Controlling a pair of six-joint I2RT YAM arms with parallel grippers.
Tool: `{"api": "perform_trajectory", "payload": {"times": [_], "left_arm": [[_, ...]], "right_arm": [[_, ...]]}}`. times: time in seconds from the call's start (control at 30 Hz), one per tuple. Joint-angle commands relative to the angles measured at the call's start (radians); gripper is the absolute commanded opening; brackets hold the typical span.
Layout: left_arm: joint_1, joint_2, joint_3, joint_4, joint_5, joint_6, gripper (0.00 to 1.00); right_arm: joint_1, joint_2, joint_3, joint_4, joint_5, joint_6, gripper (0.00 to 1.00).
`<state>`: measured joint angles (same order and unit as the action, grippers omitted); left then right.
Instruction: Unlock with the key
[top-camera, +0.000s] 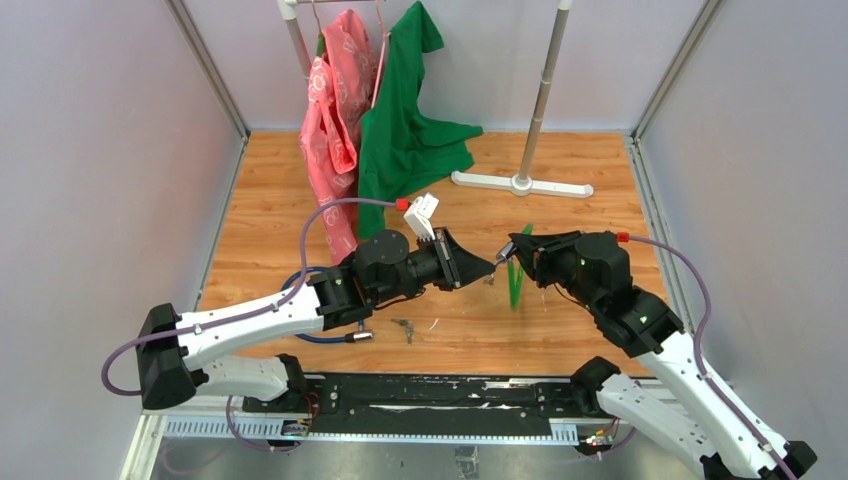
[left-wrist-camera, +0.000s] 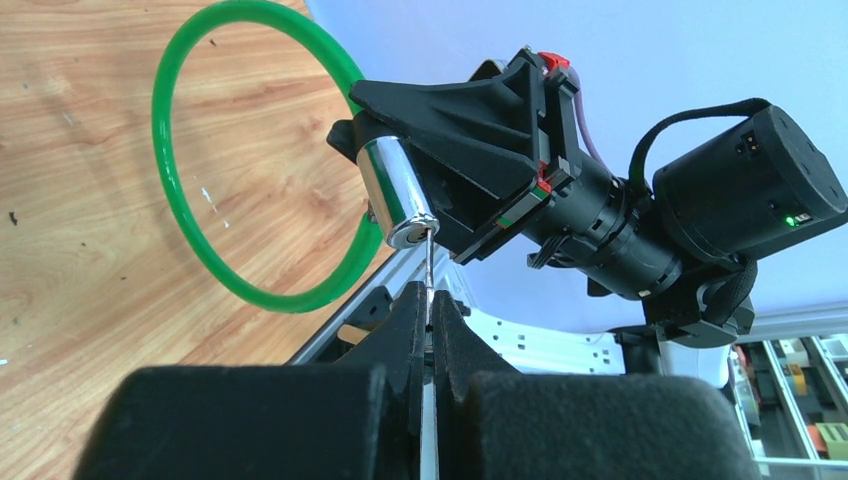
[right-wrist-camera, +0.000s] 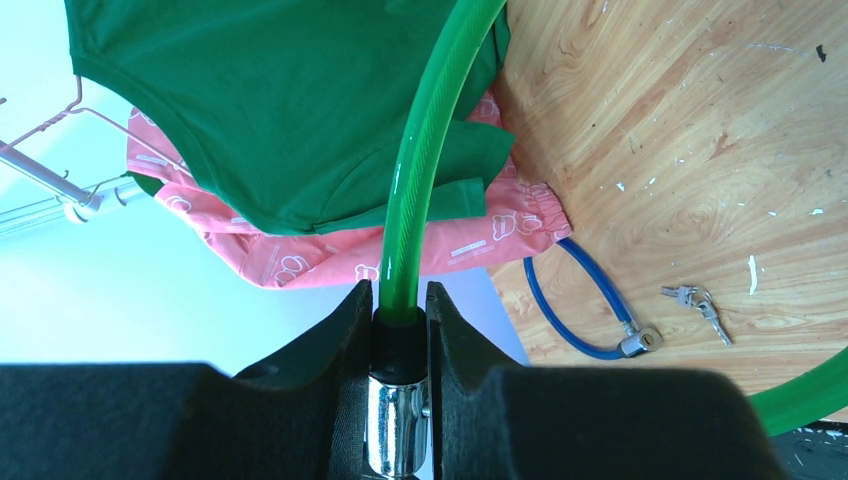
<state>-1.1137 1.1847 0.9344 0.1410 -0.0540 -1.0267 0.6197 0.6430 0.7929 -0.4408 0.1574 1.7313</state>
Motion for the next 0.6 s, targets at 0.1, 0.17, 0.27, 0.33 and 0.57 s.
{"api": "perform_trajectory", "payload": {"times": [0.1,0.17,0.27,0.33,0.57], "left_arm": [[0.009,-0.004,-0.019,0.006,-0.038,0.001,0.00],[0.009,-0.010,-0.019,0.000,-0.044,0.003,0.00],[0.009,-0.010,-0.014,-0.008,-0.041,0.008,0.00],[0.009,-0.006,-0.010,-0.009,-0.040,0.011,0.00],[0.009,-0.001,0.005,-0.036,-0.060,0.020,0.00]], "right_arm": [[0.013,-0.025,0.000,0.033,0.009,-0.009,0.00],[0.013,-0.025,-0.001,0.031,0.008,-0.007,0.00],[0.013,-0.026,-0.004,0.033,0.006,-0.006,0.00],[0.014,-0.025,-0.004,0.035,0.002,-0.007,0.00],[0.013,-0.019,-0.004,0.041,-0.008,-0.011,0.00]]}}
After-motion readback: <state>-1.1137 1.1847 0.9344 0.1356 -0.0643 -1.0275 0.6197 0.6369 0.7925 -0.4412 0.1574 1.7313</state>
